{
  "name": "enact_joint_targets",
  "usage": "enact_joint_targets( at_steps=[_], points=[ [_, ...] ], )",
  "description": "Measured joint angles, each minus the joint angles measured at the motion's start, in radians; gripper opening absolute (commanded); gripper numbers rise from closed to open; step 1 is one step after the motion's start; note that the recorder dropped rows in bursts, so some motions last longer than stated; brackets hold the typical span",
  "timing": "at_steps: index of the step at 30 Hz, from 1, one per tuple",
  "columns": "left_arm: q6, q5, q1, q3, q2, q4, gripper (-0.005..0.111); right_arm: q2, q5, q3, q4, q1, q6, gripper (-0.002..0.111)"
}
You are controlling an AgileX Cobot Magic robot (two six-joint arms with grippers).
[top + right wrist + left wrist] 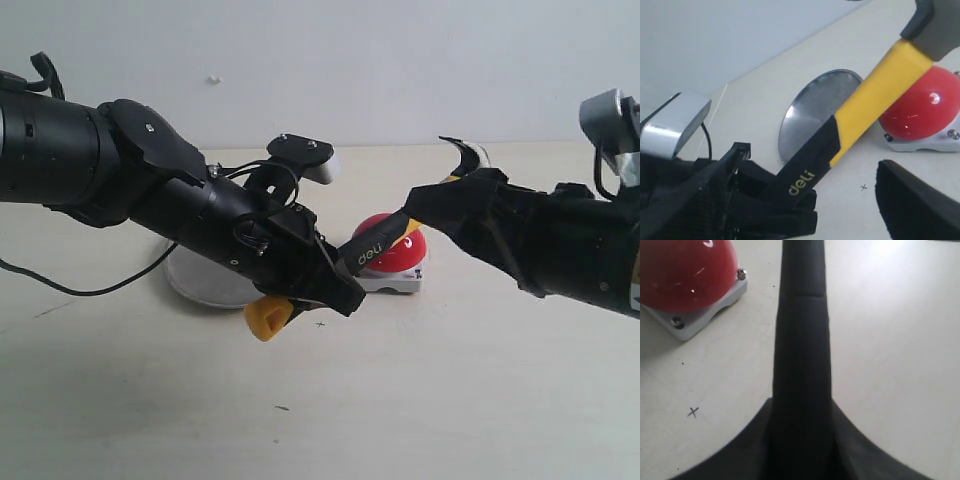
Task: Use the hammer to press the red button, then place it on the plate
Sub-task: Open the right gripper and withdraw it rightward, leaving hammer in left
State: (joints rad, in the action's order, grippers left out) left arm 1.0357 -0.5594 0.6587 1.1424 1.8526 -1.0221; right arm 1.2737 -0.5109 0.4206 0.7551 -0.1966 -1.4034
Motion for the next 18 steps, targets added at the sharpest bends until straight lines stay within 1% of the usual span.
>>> enact_joint_targets(
  at_steps=[3,5,8,13,18],
  points=[
    [0.000,0.000,0.000,0.000,0.000,0.000,0.000,-0.087,-0.002,-0.050,0.060,0.000,0.009,0.074],
    [0.000,0.000,0.000,0.000,0.000,0.000,0.000,-0.156,-0.002,-0.088,0.148,0.000,0.010,0.072],
    [0.000,0.000,0.000,0.000,0.000,0.000,0.000,-0.262,-0.004,-0.148,0.272,0.000,0.002,0.064],
    [0.000,0.000,0.000,0.000,0.000,0.000,0.000,-0.417,-0.005,-0.255,0.411,0.000,-0.068,0.044],
    [0.000,0.000,0.000,0.000,0.000,0.000,0.000,-0.556,0.001,-0.328,0.455,0.000,-0.129,0.026]
  ],
)
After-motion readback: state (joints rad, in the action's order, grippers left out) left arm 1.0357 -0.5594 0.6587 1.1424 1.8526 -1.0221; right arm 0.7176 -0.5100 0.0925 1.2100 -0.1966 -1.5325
